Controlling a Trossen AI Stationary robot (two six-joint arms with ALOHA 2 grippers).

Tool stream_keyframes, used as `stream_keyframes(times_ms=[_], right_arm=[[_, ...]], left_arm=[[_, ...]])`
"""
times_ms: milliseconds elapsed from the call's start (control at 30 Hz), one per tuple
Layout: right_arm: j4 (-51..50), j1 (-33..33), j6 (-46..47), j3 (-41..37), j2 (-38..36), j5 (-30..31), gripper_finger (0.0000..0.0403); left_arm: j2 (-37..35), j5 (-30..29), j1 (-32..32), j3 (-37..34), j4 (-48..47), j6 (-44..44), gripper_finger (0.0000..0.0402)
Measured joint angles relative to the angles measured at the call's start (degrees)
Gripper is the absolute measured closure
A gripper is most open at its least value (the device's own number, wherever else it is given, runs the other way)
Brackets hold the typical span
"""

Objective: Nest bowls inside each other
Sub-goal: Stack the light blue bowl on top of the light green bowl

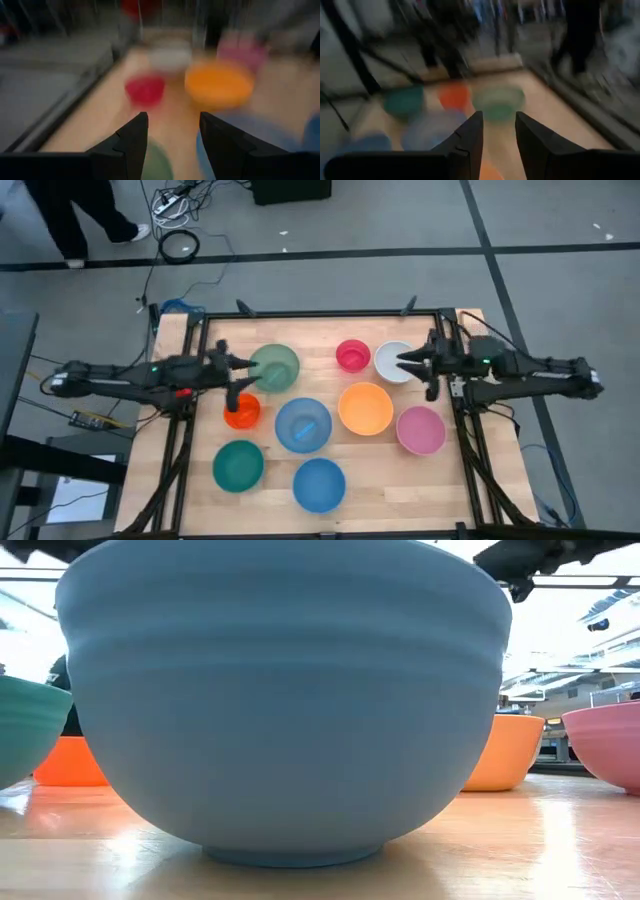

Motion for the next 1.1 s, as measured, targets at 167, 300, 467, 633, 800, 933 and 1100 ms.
stream_keyframes(times_ms=[167,300,467,633,800,933,1100], right_arm=[[-12.54,3.98,5.24,10.33,14.08,9.1,0.0308],[-10.07,6.07,12.81,14.83,24.65,13.29,0.0317],[-5.07,7.22,23.12,17.72,37.21,12.17,0.0327],[-4.8,7.19,26.95,21.46,47.67,9.71,0.0331],[-5.23,7.25,28.06,26.83,55.41,6.36,0.0328],[-5.81,6.77,26.75,31.3,60.43,2.57,0.0313],[-7.64,5.67,25.95,35.63,65.07,-0.52,0.0287]], left_arm=[[18.97,0.03,0.0,14.4,-12.44,5.59,0.0214],[28.88,-0.22,0.0,23.88,-18.48,9.08,0.0214],[35.6,-4.81,-0.02,33.2,-29.78,10.03,0.0214],[36.1,-5.09,-0.03,36.68,-38.76,7.57,0.0214],[33.54,-5.1,-0.4,37.02,-48.22,1.93,0.0214],[31.07,-5.02,-1.89,37.02,-51.84,-0.99,0.0214],[27.56,-5.04,-3.52,37.07,-53.13,-4.05,0.0214]])
